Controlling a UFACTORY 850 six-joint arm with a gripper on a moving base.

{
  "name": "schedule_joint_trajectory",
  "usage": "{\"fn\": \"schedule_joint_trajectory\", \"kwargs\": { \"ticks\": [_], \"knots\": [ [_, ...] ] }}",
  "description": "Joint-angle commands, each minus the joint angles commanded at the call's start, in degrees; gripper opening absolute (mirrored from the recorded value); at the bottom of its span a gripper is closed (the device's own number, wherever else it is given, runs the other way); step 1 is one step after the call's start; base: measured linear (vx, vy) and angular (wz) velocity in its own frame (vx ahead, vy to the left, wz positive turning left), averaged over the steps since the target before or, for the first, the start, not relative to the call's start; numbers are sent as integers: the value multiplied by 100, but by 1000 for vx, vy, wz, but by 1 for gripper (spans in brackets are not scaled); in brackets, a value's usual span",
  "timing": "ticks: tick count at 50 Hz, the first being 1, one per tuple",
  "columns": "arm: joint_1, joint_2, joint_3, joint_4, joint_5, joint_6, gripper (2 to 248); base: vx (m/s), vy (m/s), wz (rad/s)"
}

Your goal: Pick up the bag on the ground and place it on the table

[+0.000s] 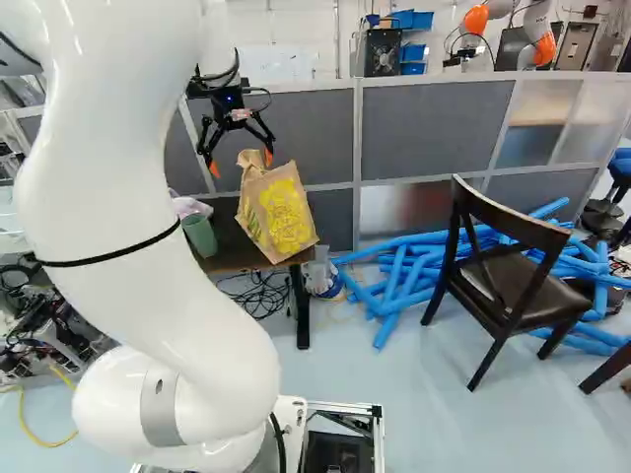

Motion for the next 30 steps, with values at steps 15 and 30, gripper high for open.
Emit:
{"fn": "schedule_joint_trajectory", "kwargs": {
  "ticks": [15, 30],
  "knots": [
    [0, 0, 0, 0, 0, 0, 247, -142, -3, 1],
    [0, 0, 0, 0, 0, 0, 247, -141, -2, 1]
  ]
}}
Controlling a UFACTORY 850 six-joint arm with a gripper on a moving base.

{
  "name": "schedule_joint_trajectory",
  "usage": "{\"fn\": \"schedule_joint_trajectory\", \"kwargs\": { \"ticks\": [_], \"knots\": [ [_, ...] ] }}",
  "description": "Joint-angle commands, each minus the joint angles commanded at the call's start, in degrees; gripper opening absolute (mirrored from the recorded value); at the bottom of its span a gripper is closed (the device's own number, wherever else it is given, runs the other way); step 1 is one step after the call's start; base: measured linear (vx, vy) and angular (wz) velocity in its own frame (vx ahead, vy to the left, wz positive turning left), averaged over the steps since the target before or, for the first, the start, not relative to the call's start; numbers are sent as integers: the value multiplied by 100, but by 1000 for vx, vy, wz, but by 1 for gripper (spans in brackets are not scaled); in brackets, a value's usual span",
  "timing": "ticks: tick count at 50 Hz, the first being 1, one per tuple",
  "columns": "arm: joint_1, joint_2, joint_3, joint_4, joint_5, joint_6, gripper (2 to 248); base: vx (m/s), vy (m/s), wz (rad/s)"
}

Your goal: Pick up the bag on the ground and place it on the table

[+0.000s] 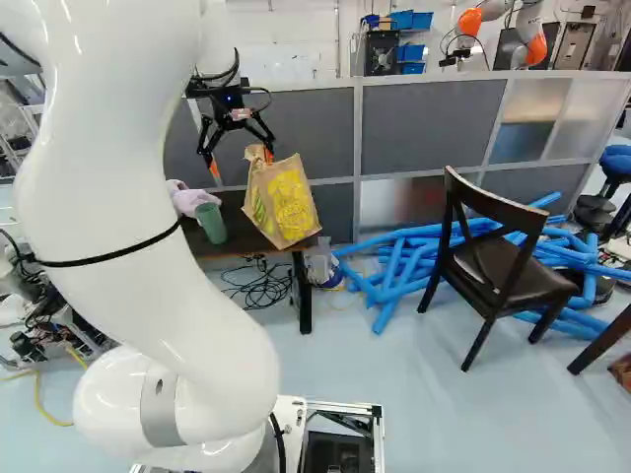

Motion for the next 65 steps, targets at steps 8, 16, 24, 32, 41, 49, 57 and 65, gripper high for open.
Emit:
{"fn": "schedule_joint_trajectory", "kwargs": {
  "ticks": [8, 16, 24, 32, 41, 49, 57, 65],
  "knots": [
    [0, 0, 0, 0, 0, 0, 247, -148, -5, 1],
    [0, 0, 0, 0, 0, 0, 247, -139, -1, 1],
    [0, 0, 0, 0, 0, 0, 247, -151, -3, 5],
    [0, 0, 0, 0, 0, 0, 247, -134, -1, 7],
    [0, 0, 0, 0, 0, 0, 247, -43, -1, 4],
    [0, 0, 0, 0, 0, 0, 247, 5, 1, -2],
    [0, 0, 0, 0, 0, 0, 247, 0, 0, 0],
    [-1, 2, 7, 0, 11, 2, 247, 0, 0, 0]
  ]
}}
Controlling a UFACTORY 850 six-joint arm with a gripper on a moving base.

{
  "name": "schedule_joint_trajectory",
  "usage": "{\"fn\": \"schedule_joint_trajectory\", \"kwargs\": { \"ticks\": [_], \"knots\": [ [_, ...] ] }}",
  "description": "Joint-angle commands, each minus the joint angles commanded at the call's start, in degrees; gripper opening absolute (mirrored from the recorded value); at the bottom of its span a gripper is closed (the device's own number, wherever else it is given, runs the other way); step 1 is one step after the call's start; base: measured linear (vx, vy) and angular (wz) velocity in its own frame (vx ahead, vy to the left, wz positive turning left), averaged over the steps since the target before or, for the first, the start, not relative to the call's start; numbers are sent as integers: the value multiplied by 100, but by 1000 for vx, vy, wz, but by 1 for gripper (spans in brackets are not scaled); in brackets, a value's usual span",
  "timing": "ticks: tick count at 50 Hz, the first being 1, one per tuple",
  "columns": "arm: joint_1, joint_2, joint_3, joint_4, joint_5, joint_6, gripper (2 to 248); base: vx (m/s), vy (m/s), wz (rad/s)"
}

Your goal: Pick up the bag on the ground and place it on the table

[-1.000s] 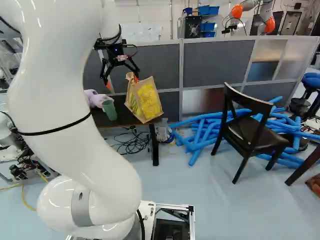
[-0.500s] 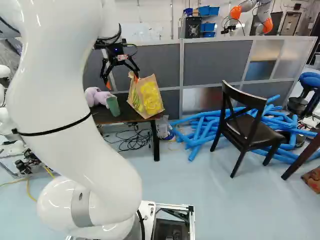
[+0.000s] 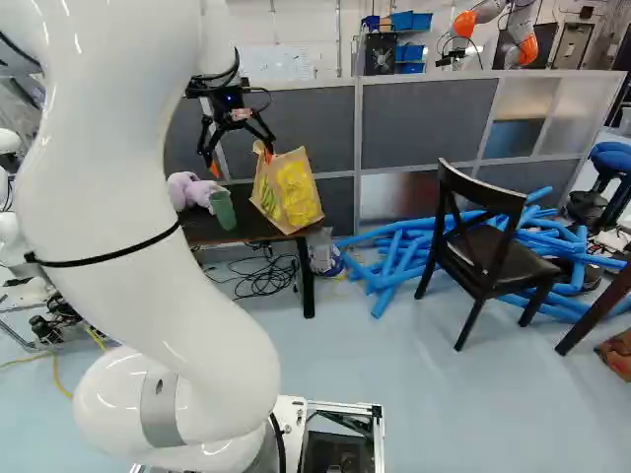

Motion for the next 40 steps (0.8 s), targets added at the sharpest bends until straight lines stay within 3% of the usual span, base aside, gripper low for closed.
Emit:
{"fn": "schedule_joint_trajectory", "kwargs": {
  "ticks": [40],
  "knots": [
    [-75, 147, 444, -18, 666, 135, 247, 0, 0, 0]
  ]
}}
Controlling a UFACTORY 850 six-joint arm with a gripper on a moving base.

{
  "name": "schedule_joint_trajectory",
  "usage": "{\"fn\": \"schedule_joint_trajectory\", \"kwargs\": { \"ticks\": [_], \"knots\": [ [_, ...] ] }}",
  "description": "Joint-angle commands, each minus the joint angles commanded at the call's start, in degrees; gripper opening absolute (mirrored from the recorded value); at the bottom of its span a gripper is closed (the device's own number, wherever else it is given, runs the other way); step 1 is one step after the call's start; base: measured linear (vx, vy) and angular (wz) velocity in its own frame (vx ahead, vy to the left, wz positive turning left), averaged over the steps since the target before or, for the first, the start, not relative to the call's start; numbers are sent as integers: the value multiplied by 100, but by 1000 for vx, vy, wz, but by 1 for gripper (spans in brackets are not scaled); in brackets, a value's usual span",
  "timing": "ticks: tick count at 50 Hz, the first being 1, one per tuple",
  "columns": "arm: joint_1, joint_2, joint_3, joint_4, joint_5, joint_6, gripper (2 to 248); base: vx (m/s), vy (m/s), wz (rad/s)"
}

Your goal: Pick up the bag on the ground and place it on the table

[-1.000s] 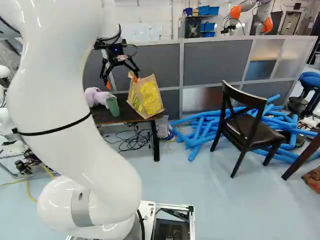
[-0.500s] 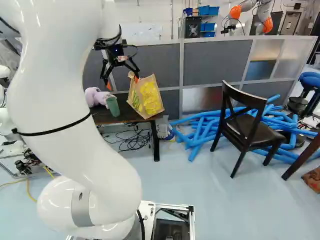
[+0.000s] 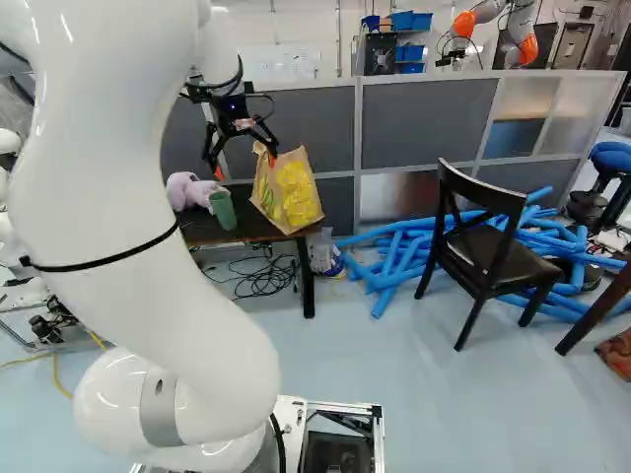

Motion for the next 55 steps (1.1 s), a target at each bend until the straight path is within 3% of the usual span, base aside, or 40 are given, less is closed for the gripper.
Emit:
{"fn": "schedule_joint_trajectory", "kwargs": {
  "ticks": [28, 55],
  "knots": [
    [-121, 237, 716, -28, 1075, 218, 247, 0, 0, 0],
    [-293, 574, 1732, -69, 2599, 528, 247, 0, 0, 0]
  ]
}}
